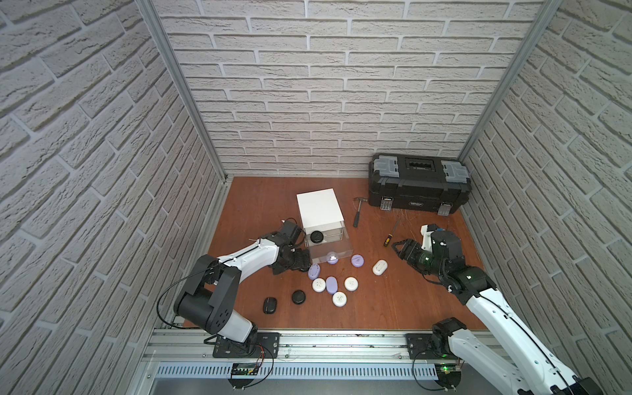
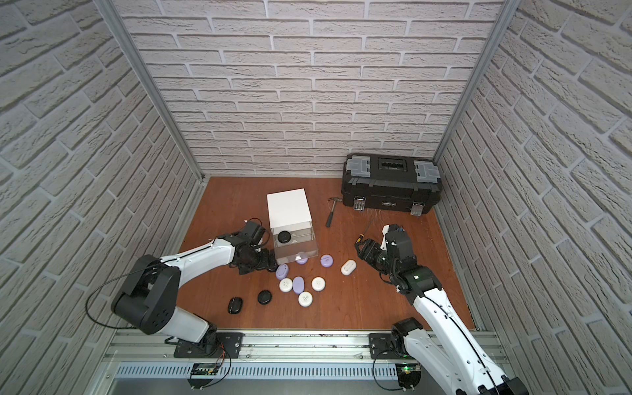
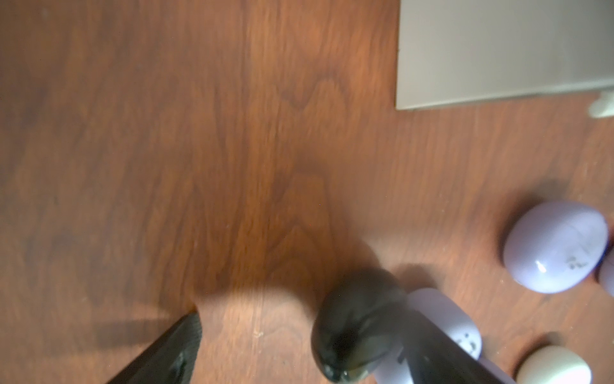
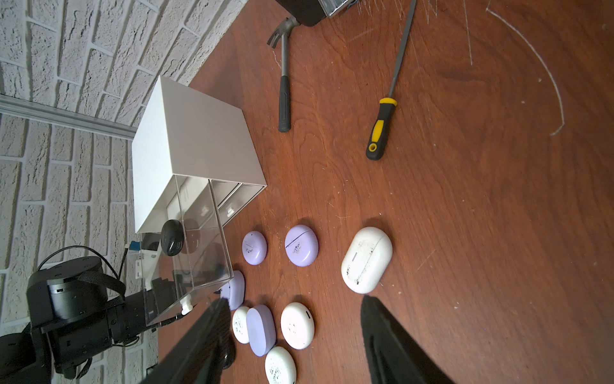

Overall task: Put the bluetooth earphones in the drawer according to color
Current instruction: Pick up the Bluetooth earphone from the center of the board.

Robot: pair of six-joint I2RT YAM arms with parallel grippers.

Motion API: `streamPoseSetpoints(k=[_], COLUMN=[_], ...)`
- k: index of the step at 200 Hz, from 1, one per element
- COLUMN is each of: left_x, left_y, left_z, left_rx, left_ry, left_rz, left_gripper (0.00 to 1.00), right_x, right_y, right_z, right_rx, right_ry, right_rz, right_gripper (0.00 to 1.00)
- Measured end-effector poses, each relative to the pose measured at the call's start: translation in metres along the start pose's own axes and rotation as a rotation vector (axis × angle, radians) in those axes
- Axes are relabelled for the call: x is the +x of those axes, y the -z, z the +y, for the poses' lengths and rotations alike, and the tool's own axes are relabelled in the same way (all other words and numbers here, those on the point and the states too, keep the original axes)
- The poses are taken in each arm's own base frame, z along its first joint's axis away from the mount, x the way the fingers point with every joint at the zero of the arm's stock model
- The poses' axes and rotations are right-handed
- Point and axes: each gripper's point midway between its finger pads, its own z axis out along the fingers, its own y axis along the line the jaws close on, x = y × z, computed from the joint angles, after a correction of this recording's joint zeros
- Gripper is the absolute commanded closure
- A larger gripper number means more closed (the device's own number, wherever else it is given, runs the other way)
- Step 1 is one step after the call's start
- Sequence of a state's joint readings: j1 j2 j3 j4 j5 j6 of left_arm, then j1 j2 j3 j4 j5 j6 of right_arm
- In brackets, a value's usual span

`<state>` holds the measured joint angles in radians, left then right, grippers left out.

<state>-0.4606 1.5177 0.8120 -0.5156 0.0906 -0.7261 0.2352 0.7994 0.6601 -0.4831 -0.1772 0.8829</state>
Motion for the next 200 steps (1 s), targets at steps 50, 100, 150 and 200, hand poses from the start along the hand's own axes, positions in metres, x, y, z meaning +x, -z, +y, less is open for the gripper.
streamPoseSetpoints(k=[50,100,150,200], left_x=[0.003,0.003,0.003,0.006], left_y=[0.006,0.013,0.007,-0.001], left_z=[0.004,-0.002,-0.006,-0.005], left_rx=[-0.016,0.002,-0.001,-0.008], left_ry=[0.001,-0.016,-0.025,-0.020], left_rz=[0.001,-0.020,-0.003,0.022], left_gripper=[0.02,0.02,0.02,0.02], right_x=[0.000,0.000,0.000,0.000], right_y=[0.000,0.000,0.000,0.000], right_z=[0.000,0.000,0.000,0.000], right_rx=[0.000,0.000,0.000,0.000], right_ry=[0.000,0.000,0.000,0.000], right_rz=[0.000,0.000,0.000,0.000], right_gripper=[0.33,0.33,0.33,0.33])
